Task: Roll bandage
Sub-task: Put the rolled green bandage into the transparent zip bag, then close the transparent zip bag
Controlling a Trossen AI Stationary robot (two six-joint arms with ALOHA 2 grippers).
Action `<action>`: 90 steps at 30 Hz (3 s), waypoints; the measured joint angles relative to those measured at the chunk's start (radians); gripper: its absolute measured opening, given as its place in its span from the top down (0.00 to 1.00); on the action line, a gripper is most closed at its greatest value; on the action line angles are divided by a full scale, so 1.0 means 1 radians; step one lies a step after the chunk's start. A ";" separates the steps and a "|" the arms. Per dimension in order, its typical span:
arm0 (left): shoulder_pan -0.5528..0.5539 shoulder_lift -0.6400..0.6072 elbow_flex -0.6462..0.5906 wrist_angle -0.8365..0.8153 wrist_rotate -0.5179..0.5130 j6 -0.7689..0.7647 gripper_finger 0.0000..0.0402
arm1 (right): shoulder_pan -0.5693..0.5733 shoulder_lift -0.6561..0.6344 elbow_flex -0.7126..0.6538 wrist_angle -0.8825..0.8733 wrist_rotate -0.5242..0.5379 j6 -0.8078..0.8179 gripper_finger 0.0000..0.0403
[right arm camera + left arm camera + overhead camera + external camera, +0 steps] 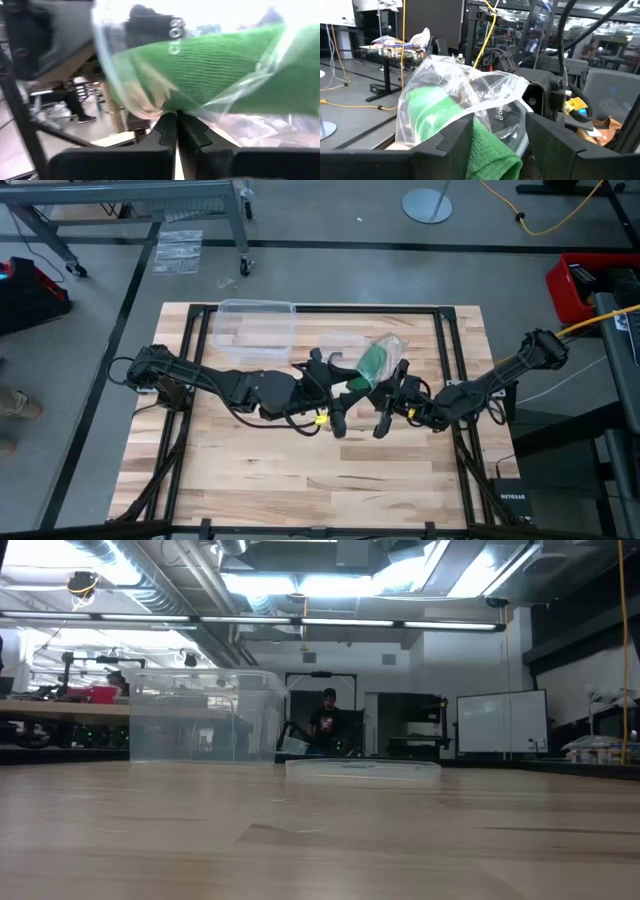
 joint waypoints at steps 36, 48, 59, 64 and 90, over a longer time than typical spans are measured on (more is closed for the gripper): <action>0.047 -0.040 -0.001 0.157 -0.020 0.084 0.56 | -0.002 -0.063 0.000 0.175 -0.086 0.120 0.99; 0.035 -0.040 -0.001 0.143 0.014 0.403 0.56 | -0.001 -0.075 0.000 0.178 -0.224 0.255 0.99; -0.087 -0.043 -0.001 -0.335 0.013 0.524 0.59 | 0.033 -0.189 0.000 -0.177 -0.374 0.511 0.99; -0.134 -0.042 -0.001 -0.504 0.014 0.480 0.63 | 0.047 -0.188 0.000 -0.304 -0.328 0.559 0.99; -0.122 0.059 -0.001 -0.600 0.055 0.562 0.67 | 0.045 0.006 -0.001 -0.372 -0.426 0.750 0.99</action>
